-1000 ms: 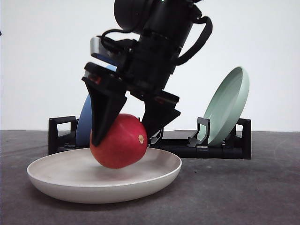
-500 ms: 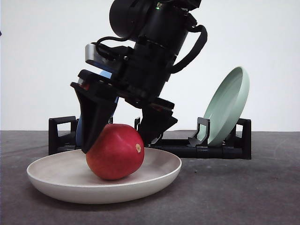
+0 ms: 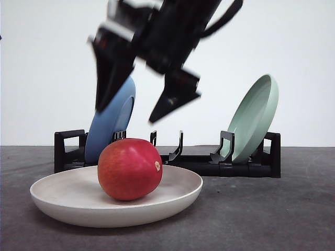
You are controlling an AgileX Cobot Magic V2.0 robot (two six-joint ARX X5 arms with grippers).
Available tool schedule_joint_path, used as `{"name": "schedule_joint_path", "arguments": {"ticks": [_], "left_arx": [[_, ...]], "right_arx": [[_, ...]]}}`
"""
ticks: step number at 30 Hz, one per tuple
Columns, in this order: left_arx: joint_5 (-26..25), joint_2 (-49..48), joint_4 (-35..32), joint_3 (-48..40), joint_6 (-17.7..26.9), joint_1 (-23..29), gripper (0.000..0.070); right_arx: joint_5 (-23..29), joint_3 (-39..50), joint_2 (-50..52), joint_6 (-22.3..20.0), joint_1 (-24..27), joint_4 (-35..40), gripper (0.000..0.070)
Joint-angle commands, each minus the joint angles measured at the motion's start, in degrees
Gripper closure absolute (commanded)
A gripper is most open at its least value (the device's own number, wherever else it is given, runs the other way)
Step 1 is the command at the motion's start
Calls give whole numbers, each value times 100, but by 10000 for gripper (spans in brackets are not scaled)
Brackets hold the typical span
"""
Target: Place pomegranate in white plate
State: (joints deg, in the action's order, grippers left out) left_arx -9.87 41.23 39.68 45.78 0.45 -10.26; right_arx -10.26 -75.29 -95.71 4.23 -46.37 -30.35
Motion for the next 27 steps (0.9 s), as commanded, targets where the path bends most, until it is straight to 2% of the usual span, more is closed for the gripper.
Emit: {"name": "schedule_joint_path", "arguments": {"ticks": [1,6,15,23,27], "left_arx": [[-28,33,-26,48,57,-4,347],[-28,33,-26,48,57,-2,347],[-28,33,-26,48,57,-4,347],[-28,33,-22,48,38,-4,347],[-28,33,-24,48,35,-4,347]], "right_arx": [[42,-29,135,-109,11,57,42],[195,440,914,-210,195,121,42],[407,1960,2598,-361,682,307,43],[500,3370,4175,-357,1453,459,44],[708,3822,4762,-309,1907,455,44]]}}
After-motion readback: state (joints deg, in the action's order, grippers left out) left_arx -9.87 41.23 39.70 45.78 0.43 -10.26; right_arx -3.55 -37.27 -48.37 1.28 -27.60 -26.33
